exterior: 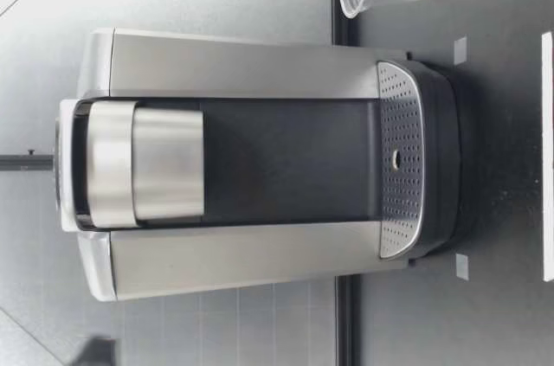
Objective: Place the coffee capsule inside the capsule container, then place the cup onto the center of the cup tray, then push the 'Hot Water' and 'Travel Mug' buttons.
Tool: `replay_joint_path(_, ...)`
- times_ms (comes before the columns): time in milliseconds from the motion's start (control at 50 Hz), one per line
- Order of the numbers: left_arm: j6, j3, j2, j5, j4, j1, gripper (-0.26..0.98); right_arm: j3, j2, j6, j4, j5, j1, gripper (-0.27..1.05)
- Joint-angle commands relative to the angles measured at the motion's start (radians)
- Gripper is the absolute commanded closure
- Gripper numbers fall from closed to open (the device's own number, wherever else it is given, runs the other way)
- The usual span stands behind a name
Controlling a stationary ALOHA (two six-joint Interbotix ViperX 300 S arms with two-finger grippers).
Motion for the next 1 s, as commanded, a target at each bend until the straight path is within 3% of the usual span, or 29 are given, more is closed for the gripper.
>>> replay_joint_path(0,-0.002,0.000,-0.006,-0.012,-0.034,0.040,0.35,0.023,-0.041,0.017,-0.003,0.043,-0.061,0.72)
replay_joint_path(180,0.005,0.025,-0.006,-0.040,-0.060,0.071,0.35,0.077,-0.057,0.025,-0.003,0.115,-0.158,0.72)
replay_joint_path(440,0.005,0.038,-0.006,-0.041,-0.064,0.071,0.35,0.098,0.048,0.051,0.000,0.114,-0.160,0.69)
replay_joint_path(780,0.005,0.041,-0.005,-0.043,-0.063,0.072,0.35,0.086,0.155,0.123,0.000,0.046,-0.160,0.36)
replay_joint_path(980,0.005,0.046,-0.005,-0.041,-0.063,0.072,0.35,0.077,0.210,0.167,0.000,0.041,-0.160,0.31)
